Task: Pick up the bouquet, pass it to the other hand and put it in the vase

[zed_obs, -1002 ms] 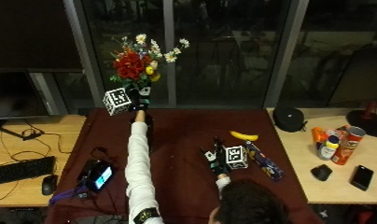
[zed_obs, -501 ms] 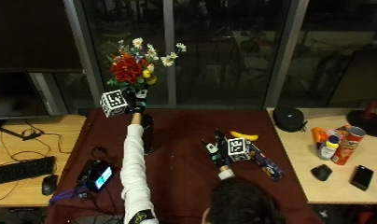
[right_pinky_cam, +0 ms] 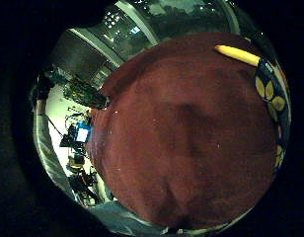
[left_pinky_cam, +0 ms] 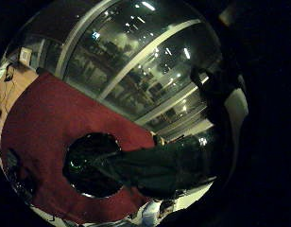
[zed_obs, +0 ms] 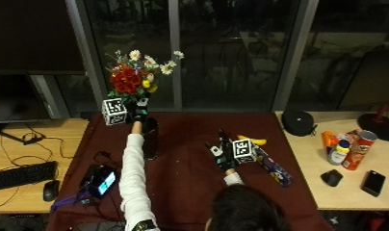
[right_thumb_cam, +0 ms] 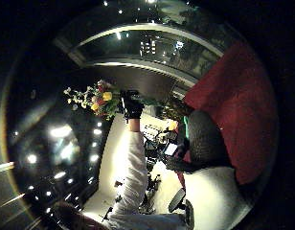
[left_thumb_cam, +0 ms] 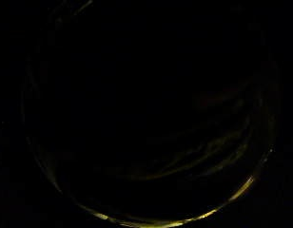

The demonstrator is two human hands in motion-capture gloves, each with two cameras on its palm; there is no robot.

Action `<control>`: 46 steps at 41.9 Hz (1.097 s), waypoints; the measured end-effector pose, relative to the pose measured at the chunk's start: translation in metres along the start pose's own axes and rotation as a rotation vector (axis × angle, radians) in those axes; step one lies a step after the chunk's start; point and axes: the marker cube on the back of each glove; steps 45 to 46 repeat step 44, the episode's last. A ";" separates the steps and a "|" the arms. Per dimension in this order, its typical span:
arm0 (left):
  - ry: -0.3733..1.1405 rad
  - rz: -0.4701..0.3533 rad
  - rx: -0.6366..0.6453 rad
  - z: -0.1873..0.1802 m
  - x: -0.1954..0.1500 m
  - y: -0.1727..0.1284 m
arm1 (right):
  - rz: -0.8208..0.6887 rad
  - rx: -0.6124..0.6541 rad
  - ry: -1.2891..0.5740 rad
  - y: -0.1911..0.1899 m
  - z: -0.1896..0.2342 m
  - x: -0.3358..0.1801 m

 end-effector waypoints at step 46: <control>-0.336 -0.306 -0.447 -0.070 -0.059 0.160 | 0.060 -0.127 0.163 0.010 0.001 0.031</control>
